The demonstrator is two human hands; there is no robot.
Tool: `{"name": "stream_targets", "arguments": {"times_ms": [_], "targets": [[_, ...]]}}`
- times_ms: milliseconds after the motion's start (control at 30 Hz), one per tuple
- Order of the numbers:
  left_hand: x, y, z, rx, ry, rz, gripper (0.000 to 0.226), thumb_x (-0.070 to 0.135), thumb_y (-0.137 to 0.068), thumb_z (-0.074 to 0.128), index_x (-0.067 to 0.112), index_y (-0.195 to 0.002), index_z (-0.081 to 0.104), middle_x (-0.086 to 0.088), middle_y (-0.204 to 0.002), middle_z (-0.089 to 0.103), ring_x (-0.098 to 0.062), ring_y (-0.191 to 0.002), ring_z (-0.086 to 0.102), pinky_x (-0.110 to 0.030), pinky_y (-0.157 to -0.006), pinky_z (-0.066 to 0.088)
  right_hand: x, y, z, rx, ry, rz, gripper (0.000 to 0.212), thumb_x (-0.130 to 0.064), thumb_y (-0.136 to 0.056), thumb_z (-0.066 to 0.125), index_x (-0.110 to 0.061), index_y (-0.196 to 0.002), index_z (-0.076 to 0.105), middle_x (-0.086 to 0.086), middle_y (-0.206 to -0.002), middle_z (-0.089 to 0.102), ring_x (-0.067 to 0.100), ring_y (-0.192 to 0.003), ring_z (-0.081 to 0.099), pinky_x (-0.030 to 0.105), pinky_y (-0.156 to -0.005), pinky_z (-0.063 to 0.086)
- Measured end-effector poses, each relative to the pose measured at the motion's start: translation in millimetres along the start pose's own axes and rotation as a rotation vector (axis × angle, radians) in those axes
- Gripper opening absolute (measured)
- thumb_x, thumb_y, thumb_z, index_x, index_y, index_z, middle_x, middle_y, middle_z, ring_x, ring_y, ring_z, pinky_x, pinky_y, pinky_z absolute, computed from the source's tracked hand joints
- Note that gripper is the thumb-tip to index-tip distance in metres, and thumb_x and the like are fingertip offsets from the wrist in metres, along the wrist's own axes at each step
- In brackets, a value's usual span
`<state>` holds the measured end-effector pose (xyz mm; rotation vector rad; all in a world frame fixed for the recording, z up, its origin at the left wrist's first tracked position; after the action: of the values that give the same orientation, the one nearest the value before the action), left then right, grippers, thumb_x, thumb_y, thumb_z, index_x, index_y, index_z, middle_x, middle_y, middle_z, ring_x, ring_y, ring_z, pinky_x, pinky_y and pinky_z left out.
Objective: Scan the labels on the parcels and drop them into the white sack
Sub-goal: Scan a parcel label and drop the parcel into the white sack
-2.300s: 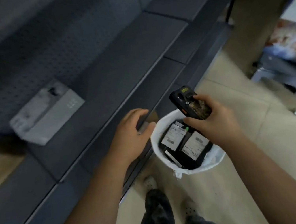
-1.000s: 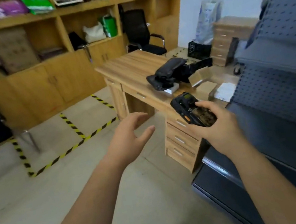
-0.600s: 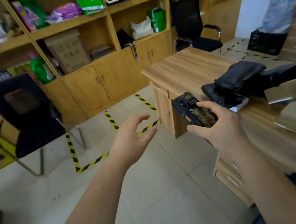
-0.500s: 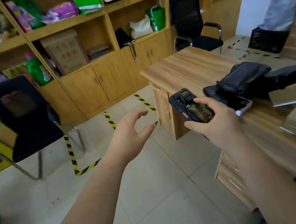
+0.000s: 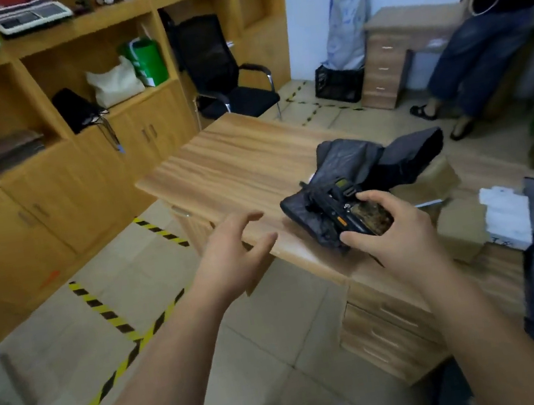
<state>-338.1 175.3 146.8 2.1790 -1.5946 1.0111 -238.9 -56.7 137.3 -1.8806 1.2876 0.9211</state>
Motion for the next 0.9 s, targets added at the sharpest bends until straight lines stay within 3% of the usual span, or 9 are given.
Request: {"name": "stream_targets", "arguments": {"times_ms": [133, 300, 433, 633, 767, 900], "targets": [[6, -79, 24, -0.157, 0.066, 0.127, 0.037, 0.036, -0.092, 0.065, 0.028, -0.127, 0.058, 0.022, -0.112, 0.050, 0.001, -0.105, 0.045, -0.019, -0.088, 0.035, 13, -34, -12, 0.155, 0.058, 0.119, 0.059, -0.038, -0.068, 0.088, -0.043, -0.119, 0.059, -0.014, -0.112, 0.061, 0.012, -0.104, 0.059, 0.037, -0.090, 0.052], [7, -159, 60, -0.315, 0.076, 0.296, 0.039, 0.033, -0.091, 0.066, 0.020, -0.127, 0.060, 0.011, -0.119, 0.057, -0.005, -0.112, 0.050, -0.016, -0.088, 0.032, 25, -62, -18, 0.319, 0.134, 0.253, 0.062, -0.044, -0.068, 0.086, -0.045, -0.122, 0.056, -0.012, -0.113, 0.061, 0.015, -0.102, 0.060, 0.042, -0.088, 0.054], [-1, -196, 91, -0.339, 0.053, 0.351, 0.039, 0.033, -0.091, 0.068, 0.014, -0.124, 0.061, 0.001, -0.123, 0.060, -0.018, -0.116, 0.052, -0.029, -0.096, 0.039, 42, -74, -15, 0.367, 0.155, 0.320, 0.063, -0.044, -0.068, 0.086, -0.044, -0.124, 0.057, -0.009, -0.115, 0.063, 0.015, -0.103, 0.061, 0.043, -0.087, 0.055], [-13, -232, 150, -0.374, 0.004, 0.265, 0.050, 0.040, -0.088, 0.068, 0.017, -0.131, 0.057, -0.002, -0.136, 0.050, -0.026, -0.128, 0.043, -0.036, -0.107, 0.033, 72, -108, -14, 0.356, 0.177, 0.379, 0.063, -0.047, -0.065, 0.085, -0.046, -0.122, 0.057, -0.013, -0.112, 0.064, 0.011, -0.101, 0.062, 0.039, -0.085, 0.056], [-5, -257, 188, -0.425, -0.125, 0.124, 0.076, 0.065, -0.085, 0.057, 0.024, -0.146, 0.038, 0.000, -0.152, 0.033, -0.026, -0.140, 0.029, -0.044, -0.114, 0.029, 96, -142, -21, 0.314, 0.159, 0.399, 0.062, -0.043, -0.068, 0.086, -0.045, -0.123, 0.057, -0.015, -0.115, 0.061, 0.010, -0.102, 0.060, 0.039, -0.087, 0.055], [11, -272, 224, -0.532, -0.290, 0.007, 0.099, 0.084, -0.075, 0.047, 0.031, -0.154, 0.018, -0.003, -0.163, 0.007, -0.030, -0.149, 0.009, -0.054, -0.118, 0.016, 119, -173, -29, 0.290, 0.130, 0.408, 0.063, -0.044, -0.068, 0.086, -0.046, -0.123, 0.056, -0.016, -0.116, 0.060, 0.012, -0.103, 0.061, 0.039, -0.086, 0.055]]}}
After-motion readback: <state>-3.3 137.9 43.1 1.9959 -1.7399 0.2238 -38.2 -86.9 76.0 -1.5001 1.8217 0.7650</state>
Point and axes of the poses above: each hand's wrist, its own y-axis away from the middle knuckle, its own z-axis out of the palm, x = y × z, the point moved 1 cm from there along -y, towards the middle knuckle
